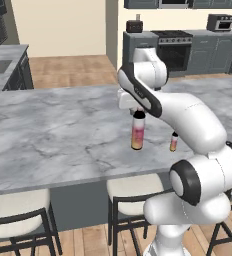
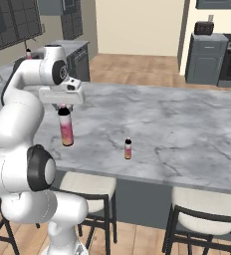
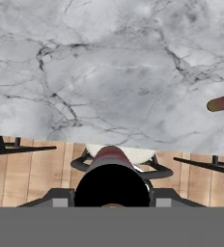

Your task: Place the large bottle from the dining counter next to the other large bottle outside the sink, and place the small bottle from the dining counter next to the other small bottle inside the sink.

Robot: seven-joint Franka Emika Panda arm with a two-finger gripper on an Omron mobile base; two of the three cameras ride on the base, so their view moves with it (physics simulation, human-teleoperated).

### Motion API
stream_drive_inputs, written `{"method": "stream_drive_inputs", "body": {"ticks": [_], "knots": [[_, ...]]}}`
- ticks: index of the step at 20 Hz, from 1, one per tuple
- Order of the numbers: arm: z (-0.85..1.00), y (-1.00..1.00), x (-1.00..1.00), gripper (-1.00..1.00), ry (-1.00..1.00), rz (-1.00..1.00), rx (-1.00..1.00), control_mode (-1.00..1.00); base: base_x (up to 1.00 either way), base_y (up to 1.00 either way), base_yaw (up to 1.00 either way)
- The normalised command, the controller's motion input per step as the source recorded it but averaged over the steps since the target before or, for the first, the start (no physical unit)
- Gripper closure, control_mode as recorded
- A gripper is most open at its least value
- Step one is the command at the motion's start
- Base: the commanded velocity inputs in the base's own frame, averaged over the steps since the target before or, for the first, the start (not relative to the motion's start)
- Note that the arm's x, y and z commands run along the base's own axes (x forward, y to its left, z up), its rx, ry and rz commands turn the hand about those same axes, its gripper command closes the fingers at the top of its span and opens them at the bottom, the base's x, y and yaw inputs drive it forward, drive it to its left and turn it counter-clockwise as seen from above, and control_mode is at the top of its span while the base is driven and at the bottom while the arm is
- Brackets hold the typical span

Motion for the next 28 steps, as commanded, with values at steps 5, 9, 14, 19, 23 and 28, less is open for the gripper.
{"method": "stream_drive_inputs", "body": {"ticks": [5,9,14,19,23,28], "knots": [[0.00,0.00,0.00,1.00,0.00,0.00,0.00,-1.00,0.00,0.00,0.00],[0.00,0.00,0.00,1.00,0.00,0.00,0.00,1.00,0.00,0.00,0.00],[0.00,0.00,0.00,1.00,0.00,0.00,0.00,1.00,-0.23,-0.01,-0.01],[0.00,0.00,0.00,1.00,0.00,0.00,0.00,1.00,-0.73,-0.42,-0.03],[0.00,0.00,0.00,1.00,0.00,0.00,0.00,1.00,-0.94,-0.93,0.00],[0.00,0.00,0.00,1.00,0.00,0.00,0.00,1.00,-0.60,-1.00,0.01]]}}
